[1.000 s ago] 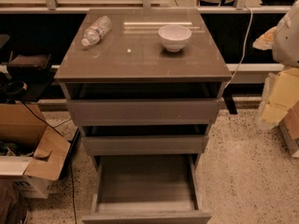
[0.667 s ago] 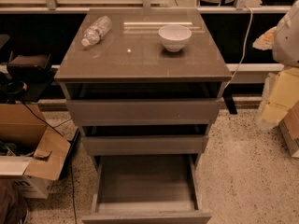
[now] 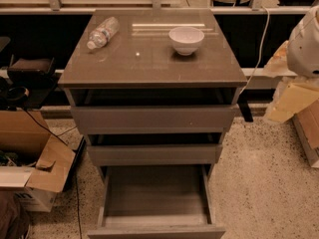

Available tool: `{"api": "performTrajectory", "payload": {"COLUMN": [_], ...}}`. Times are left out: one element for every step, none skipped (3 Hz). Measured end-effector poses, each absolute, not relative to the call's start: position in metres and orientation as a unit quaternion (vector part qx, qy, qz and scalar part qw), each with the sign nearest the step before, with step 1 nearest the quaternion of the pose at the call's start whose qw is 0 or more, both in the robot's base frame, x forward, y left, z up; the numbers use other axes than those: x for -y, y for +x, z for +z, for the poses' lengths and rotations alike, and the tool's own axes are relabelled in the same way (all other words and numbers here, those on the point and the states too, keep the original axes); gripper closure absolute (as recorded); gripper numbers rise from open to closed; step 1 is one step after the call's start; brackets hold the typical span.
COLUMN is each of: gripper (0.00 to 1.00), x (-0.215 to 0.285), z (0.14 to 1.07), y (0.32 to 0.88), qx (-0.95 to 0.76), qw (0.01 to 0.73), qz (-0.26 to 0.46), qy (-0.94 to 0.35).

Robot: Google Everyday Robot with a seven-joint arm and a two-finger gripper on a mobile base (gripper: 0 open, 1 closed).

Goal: Close bottom drawer

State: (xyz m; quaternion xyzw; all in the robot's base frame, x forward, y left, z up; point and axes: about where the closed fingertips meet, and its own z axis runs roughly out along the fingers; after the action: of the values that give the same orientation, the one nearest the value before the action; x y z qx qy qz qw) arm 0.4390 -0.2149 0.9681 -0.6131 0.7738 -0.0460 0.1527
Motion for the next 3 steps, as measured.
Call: {"api": "performTrajectory", "payload": {"gripper": [0.58, 0.82, 1.0], "x": [0.213, 0.212, 0.217], "z": [0.94, 0.897, 0.85], "y": [0.44, 0.448, 0.466], "qx": [-0.76, -0.742, -0.747], "qw": [0.146, 0.138, 0.138], "qz": [-0.051, -0.062, -0.059], "qy": [-0.631, -0.653, -0.648]}}
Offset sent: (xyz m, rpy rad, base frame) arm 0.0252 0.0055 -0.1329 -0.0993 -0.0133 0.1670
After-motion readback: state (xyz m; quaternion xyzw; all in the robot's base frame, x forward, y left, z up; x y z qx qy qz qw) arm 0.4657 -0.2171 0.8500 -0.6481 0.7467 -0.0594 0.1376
